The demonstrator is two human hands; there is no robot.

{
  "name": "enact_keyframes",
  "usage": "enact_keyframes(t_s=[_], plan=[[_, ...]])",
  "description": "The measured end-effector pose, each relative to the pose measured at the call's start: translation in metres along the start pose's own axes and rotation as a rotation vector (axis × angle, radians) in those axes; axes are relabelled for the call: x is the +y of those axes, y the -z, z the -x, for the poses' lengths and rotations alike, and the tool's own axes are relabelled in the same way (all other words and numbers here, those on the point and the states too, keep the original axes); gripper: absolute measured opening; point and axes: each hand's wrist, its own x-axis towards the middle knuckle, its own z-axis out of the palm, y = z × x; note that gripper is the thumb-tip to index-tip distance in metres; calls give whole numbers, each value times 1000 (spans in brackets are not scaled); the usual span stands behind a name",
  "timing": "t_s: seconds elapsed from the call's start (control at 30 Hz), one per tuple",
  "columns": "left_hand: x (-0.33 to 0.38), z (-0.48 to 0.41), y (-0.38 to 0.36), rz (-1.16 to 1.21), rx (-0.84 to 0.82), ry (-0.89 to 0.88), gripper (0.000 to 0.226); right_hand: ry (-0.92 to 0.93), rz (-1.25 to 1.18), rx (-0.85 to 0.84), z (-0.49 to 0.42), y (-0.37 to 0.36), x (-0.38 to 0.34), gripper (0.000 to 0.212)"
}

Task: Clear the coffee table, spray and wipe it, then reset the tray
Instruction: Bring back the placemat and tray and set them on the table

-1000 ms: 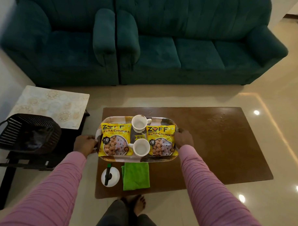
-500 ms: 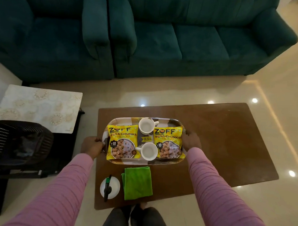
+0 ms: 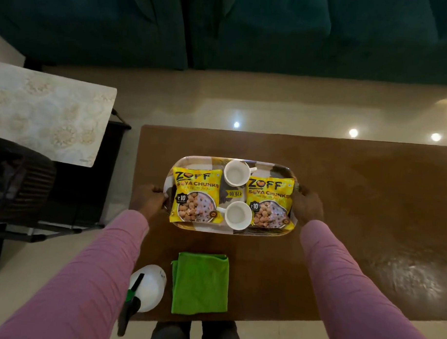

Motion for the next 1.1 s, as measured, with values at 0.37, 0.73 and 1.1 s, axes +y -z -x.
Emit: enact_keyframes(t_s=[0.37,0.73,1.1], plan=[[-20,-67,-45,96,15,126,21,35,6,-65,-62,-43,14,25],[-22,-65,-49,50,74,121,28,84,136,7,-66,-51,16,43],[22,61,-23,-496,254,-292,35,231,377,160,45,-17,-12,63]])
